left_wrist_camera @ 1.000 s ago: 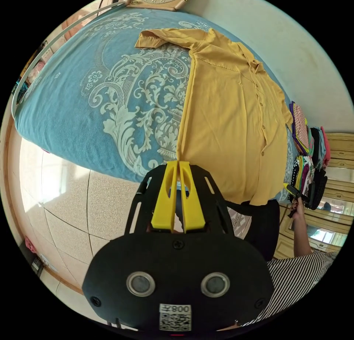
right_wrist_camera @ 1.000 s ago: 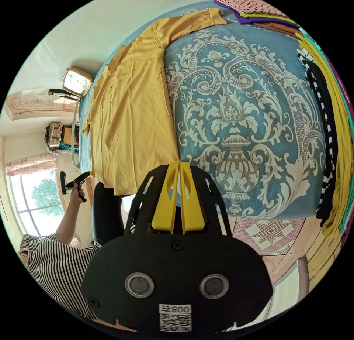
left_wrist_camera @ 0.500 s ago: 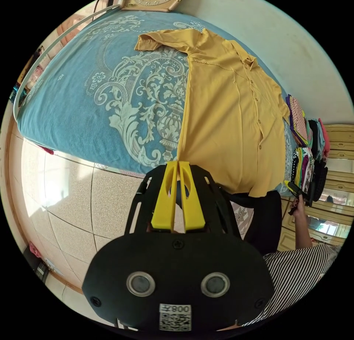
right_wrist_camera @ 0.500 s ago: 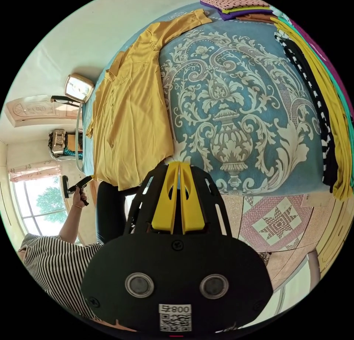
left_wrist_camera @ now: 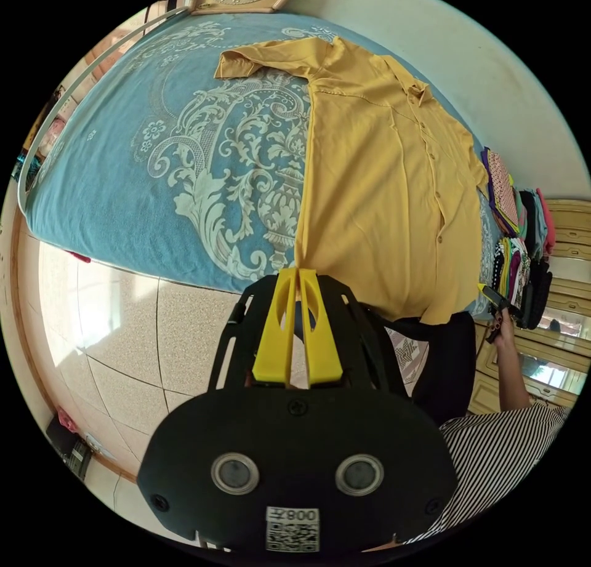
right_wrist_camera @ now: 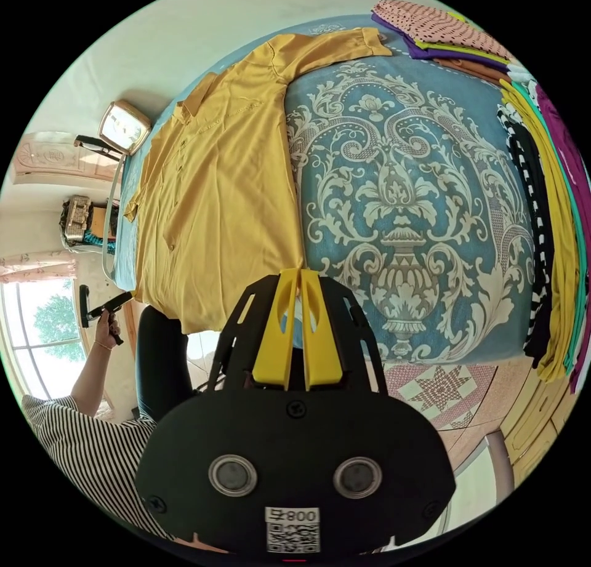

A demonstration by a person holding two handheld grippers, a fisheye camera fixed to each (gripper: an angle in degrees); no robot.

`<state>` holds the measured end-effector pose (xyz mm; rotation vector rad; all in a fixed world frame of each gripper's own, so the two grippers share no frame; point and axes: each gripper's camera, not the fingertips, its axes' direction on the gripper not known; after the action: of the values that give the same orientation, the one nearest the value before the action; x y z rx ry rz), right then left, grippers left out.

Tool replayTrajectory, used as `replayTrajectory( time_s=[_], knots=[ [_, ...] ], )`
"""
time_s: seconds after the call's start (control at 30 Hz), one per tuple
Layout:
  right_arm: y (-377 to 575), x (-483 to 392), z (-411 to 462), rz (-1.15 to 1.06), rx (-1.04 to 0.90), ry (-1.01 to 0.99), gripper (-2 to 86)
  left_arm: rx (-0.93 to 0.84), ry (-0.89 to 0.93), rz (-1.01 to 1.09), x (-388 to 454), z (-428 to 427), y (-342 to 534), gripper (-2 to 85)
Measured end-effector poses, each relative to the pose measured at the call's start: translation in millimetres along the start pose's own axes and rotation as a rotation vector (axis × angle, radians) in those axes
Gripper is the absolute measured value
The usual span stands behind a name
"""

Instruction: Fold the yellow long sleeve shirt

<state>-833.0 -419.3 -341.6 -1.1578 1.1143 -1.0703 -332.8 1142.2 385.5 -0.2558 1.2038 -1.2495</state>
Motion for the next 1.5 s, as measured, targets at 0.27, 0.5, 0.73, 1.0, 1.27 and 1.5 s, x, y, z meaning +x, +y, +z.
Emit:
replayTrajectory(
  time_s=[0.27, 0.5, 0.73, 1.0, 1.27, 1.5],
  knots=[
    [20, 8, -6, -0.013, -0.042, 0.004, 0.3, -0.004, -0.030, 0.024, 23, 31, -16, 0.6],
    [28, 26, 6, 0.011, -0.039, -0.076, 0.5, -0.013, -0.042, 0.015, 57, 82, -38, 1.2],
    [34, 59, -10, 0.104, 0.120, -0.111, 1.1, 0.145, -0.053, -0.121, 82, 92, -58, 2.5],
    [-66, 77, -19, 0.093, 0.344, -0.132, 5.4, 0.208, 0.158, 0.356, 281, 158, -202, 4.9],
    [-197, 93, -29, 0.128, 0.473, 0.016, 8.5, 0.161, 0.274, 0.944, 628, 290, -392, 7.4],
    [-236, 92, -12, 0.091, 0.472, 0.088, 9.1, 0.152, 0.177, 1.134, 828, 377, -474, 8.0]
  ],
)
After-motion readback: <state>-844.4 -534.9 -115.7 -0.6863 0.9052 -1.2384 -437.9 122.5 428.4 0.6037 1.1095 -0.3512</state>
